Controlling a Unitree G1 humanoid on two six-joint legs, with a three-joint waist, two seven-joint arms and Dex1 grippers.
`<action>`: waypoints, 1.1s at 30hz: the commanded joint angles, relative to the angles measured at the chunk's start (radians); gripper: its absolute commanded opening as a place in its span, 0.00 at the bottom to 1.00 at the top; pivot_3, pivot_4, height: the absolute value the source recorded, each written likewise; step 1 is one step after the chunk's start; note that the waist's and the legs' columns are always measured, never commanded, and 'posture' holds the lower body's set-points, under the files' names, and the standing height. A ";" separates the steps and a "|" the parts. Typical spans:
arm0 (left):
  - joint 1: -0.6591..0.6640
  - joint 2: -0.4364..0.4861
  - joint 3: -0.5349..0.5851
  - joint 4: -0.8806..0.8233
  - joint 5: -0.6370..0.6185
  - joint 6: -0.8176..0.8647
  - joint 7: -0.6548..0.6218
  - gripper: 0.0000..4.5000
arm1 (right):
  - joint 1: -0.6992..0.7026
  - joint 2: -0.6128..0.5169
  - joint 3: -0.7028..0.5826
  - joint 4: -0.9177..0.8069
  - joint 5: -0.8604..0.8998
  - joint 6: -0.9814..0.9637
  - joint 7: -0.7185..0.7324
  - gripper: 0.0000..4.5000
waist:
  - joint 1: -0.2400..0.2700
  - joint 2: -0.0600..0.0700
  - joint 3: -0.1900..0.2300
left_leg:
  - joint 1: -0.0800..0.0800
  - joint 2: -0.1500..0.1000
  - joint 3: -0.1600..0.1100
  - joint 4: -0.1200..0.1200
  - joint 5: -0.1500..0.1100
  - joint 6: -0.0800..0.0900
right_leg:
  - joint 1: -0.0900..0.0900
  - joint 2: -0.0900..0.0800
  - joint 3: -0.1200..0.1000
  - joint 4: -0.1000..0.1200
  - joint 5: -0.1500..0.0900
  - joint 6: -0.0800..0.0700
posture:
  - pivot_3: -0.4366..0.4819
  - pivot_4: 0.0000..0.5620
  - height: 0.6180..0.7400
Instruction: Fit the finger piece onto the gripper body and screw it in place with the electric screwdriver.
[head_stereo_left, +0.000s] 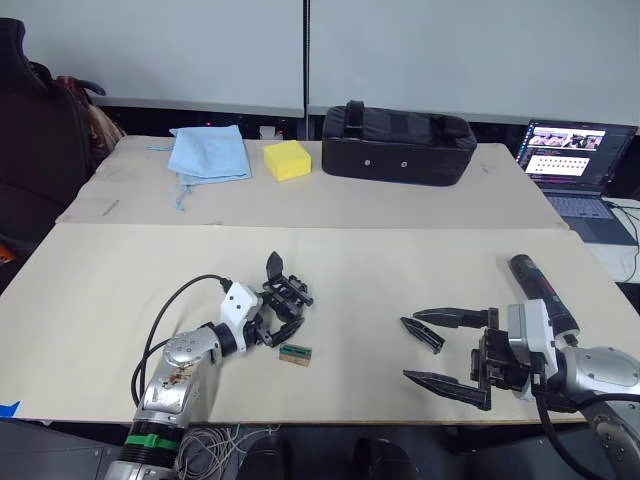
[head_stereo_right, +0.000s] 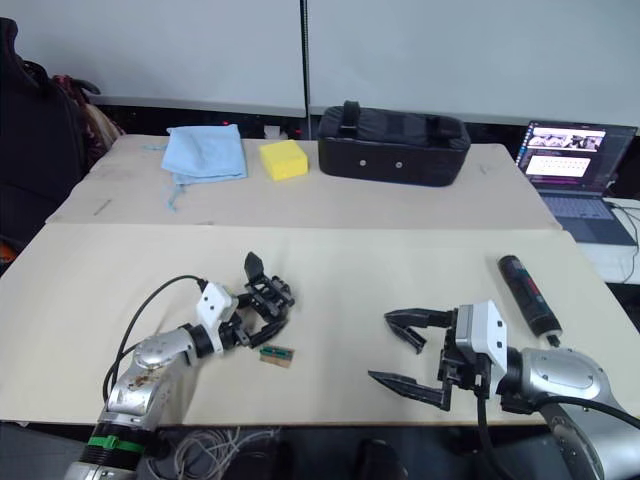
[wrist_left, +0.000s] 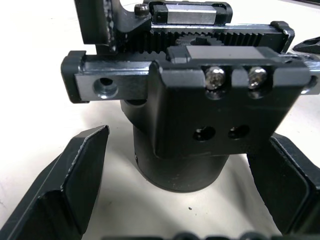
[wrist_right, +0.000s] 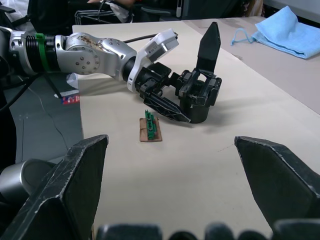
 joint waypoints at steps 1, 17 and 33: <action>-0.021 -0.010 -0.035 0.042 0.004 0.015 -0.014 0.61 | -0.005 0.006 0.000 -0.028 0.003 -0.002 -0.005 1.00 | 0.002 0.001 -0.001 | 0.000 0.000 0.000 0.000 0.000 0.000 | 0.000 0.000 0.000 0.000 0.000 0.000 | 0.48 0.27 1.00; -0.372 0.143 0.003 0.564 -0.078 -0.345 -0.613 0.51 | 0.008 -0.002 -0.019 -0.031 0.007 0.002 0.004 1.00 | -0.003 -0.002 0.001 | -0.004 0.000 0.000 0.000 0.000 0.001 | -0.004 0.001 -0.001 0.000 0.000 0.000 | 0.48 0.27 1.00; -0.394 0.112 0.028 0.699 -0.024 -0.431 -0.610 0.99 | 0.019 -0.012 -0.036 -0.035 0.013 0.008 0.007 1.00 | -0.007 -0.003 0.002 | -0.009 0.000 -0.001 0.007 0.004 0.010 | -0.005 0.001 -0.001 0.000 0.000 0.000 | 0.48 0.27 1.00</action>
